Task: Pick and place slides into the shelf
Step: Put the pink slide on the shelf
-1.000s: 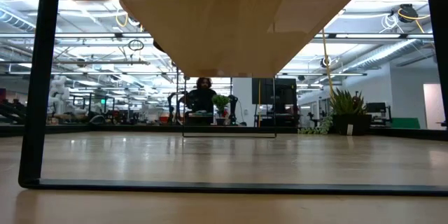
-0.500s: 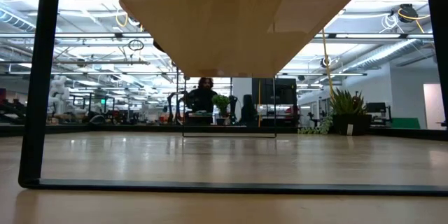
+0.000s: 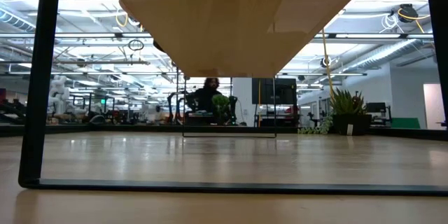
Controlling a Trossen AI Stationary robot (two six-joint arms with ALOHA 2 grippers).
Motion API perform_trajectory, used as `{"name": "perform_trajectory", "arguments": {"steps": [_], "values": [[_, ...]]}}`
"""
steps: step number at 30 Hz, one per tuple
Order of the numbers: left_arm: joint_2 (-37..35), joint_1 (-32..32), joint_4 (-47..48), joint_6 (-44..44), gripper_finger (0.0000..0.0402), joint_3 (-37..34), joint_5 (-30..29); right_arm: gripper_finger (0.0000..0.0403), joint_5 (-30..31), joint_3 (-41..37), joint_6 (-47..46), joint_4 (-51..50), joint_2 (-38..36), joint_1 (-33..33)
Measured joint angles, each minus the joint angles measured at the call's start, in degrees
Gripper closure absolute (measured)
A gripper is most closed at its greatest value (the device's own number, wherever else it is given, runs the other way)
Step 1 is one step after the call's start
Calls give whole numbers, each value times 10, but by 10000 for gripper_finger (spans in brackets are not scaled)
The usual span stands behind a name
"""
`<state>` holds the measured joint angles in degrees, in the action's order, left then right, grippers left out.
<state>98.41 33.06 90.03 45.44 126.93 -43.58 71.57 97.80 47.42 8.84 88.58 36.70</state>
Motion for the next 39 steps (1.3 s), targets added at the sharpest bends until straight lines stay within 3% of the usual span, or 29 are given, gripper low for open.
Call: {"name": "perform_trajectory", "arguments": {"steps": [6, 10, 13, 26, 34, 39], "values": [[0, 6, -1, -18, 401, 9, -28, 296, -121, 0, -163, -88, -1, -43], [-2, 8, 0, -25, 401, 10, -39, 296, -242, 0, -289, -117, -9, -73], [-2, 7, 0, -41, 401, 10, -54, 296, -305, 0, -332, -111, -11, -94], [-3, -81, 0, -122, 401, 10, -83, 289, -309, 0, -367, -107, -20, -101], [-3, -127, 0, -162, 401, 10, -97, 209, -279, 0, -380, -107, -15, -145], [-3, -150, 0, -200, 401, 10, -125, 171, -296, 0, -410, -107, 4, -193]]}}
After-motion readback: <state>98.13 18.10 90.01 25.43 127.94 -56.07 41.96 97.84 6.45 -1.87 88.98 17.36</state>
